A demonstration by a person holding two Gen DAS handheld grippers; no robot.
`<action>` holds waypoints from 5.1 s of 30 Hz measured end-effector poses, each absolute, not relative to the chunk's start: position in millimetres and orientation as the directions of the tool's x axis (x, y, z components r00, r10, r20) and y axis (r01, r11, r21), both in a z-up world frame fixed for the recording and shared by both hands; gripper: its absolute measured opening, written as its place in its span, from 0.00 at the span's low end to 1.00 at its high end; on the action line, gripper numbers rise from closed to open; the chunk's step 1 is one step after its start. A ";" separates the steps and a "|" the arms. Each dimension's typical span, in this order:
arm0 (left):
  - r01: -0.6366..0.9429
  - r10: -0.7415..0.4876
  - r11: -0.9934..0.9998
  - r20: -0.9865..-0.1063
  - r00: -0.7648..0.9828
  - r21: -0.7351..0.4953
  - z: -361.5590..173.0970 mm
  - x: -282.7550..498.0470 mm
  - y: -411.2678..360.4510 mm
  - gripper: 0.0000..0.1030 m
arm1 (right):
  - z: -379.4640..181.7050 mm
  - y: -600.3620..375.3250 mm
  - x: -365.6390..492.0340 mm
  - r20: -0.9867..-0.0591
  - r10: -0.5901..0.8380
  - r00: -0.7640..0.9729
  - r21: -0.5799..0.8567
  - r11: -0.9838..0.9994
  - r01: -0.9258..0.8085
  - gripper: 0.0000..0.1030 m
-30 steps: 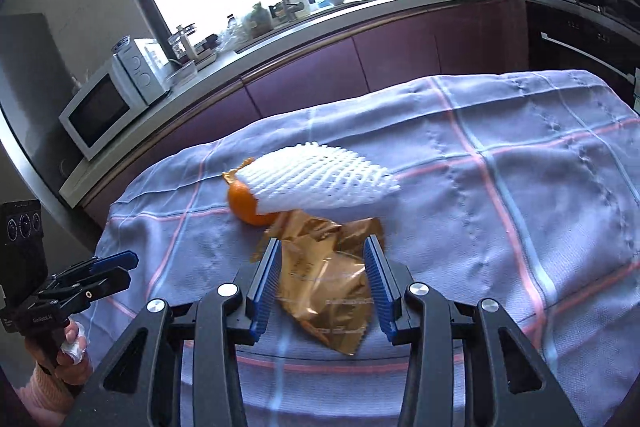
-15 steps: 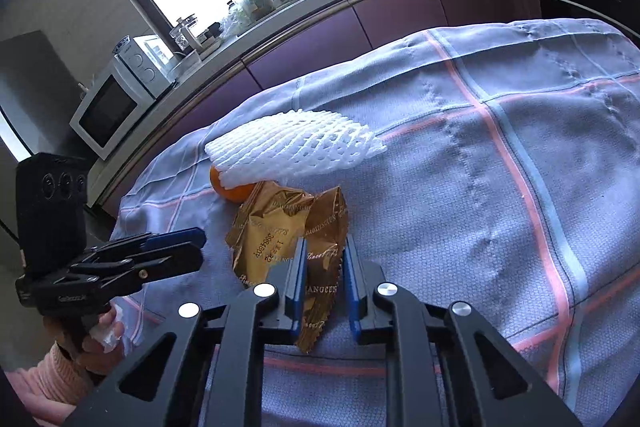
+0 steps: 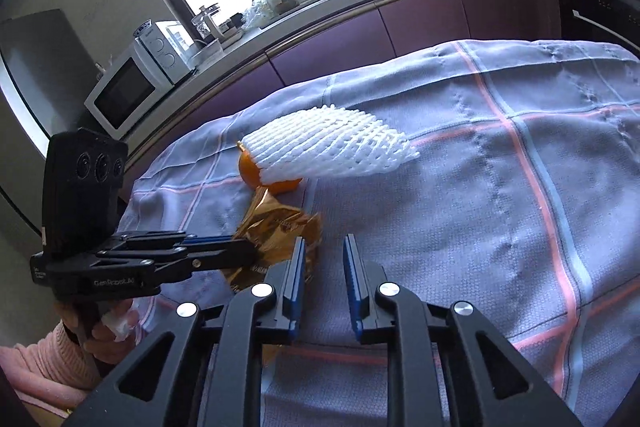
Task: Collect trash
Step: 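Grasp the white foam net with the right gripper while the left holds the gold wrapper, then carry the gold wrapper and foam net to the teal bin and open both grippers, then move the left gripper to the orange peel and grasp one piece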
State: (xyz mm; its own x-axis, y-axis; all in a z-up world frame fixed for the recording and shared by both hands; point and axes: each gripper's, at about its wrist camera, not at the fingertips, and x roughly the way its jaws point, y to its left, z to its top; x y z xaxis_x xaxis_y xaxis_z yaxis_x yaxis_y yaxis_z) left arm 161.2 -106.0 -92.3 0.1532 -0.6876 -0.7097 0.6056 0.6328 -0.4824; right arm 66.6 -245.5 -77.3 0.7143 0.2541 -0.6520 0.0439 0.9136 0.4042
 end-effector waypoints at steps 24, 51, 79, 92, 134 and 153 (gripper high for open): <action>0.517 -0.681 0.711 -0.650 0.337 -0.477 -55.9 133.6 33.0 0.06 | -65.2 -205.5 126.5 -0.689 0.074 0.721 0.160 0.986 0.052 0.17; 0.123 -0.377 0.891 -0.560 0.738 -0.437 -8.6 69.1 327.0 0.06 | 25.5 -26.0 123.2 -0.533 0.486 0.692 0.243 0.872 -0.425 0.04; -0.310 -0.109 0.872 -0.767 0.633 -0.380 -132.6 82.7 476.0 0.10 | -66.0 266.7 210.1 -0.754 0.599 0.269 0.275 0.660 -0.700 0.04; -0.326 -0.089 0.880 -0.793 0.603 -0.347 -144.0 95.3 461.9 0.25 | -87.8 263.0 215.0 -0.782 0.564 0.265 0.280 0.698 -0.659 0.17; 0.454 -0.521 0.844 -0.636 0.569 -0.284 -41.3 138.5 93.5 0.47 | -45.5 -147.6 109.5 -0.649 0.282 0.707 0.331 0.941 -0.072 0.37; 0.509 -0.521 0.811 -0.753 0.402 -0.289 -72.0 252.7 -46.1 0.39 | -74.0 -207.8 144.7 -0.656 0.263 0.708 0.445 0.892 0.080 0.49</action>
State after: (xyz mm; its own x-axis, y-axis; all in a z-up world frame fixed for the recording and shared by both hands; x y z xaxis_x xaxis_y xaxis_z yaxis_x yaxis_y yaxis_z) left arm 252.7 -46.1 -72.0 0.4017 -0.5206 -0.7534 0.5090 0.8108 -0.2888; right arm 144.7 -207.8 -74.0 0.7075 0.2634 -0.6558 0.0800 0.8921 0.4447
